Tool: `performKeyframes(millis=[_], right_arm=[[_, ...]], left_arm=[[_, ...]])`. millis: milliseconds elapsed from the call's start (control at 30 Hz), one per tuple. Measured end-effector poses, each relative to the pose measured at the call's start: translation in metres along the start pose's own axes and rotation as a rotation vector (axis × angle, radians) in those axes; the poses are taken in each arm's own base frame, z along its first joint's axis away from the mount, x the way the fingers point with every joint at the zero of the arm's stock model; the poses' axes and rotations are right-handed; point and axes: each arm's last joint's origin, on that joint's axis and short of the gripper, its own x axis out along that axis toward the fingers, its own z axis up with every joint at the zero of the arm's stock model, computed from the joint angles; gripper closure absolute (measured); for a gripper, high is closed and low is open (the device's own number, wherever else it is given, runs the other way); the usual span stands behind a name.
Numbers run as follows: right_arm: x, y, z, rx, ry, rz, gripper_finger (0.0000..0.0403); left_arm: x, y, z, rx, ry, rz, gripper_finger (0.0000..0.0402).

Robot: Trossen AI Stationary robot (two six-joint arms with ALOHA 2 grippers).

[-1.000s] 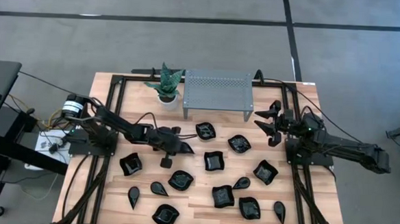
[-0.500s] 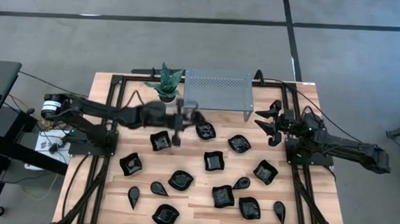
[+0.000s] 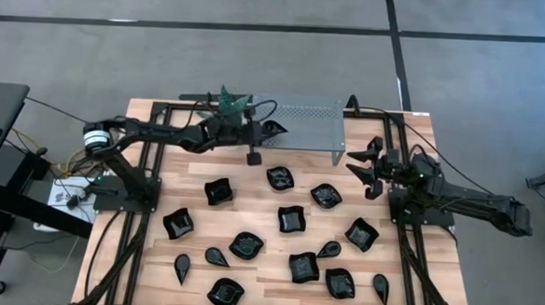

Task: Pick & Place Mini shaped plates
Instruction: Put the drop-shaped plate on the shelf

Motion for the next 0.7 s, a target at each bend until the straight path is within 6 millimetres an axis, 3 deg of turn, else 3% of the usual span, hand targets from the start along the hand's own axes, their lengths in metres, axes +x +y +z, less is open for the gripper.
performKeyframes(millis=[200, 333, 700], right_arm=[[0.000, 0.000, -0.002, 0.011, 0.016, -0.002, 0.0228], [0.000, 0.000, -0.003, 0.014, 0.034, -0.004, 0.0228], [0.000, -0.001, -0.006, 0.038, 0.061, -0.008, 0.0228]], left_arm=[[-0.005, 0.007, 0.002, 0.075, -0.006, 0.022, 0.0397], [-0.006, 0.012, -0.008, 0.109, 0.060, -0.005, 0.0395], [-0.009, 0.023, -0.020, 0.077, 0.050, -0.109, 0.0394]])
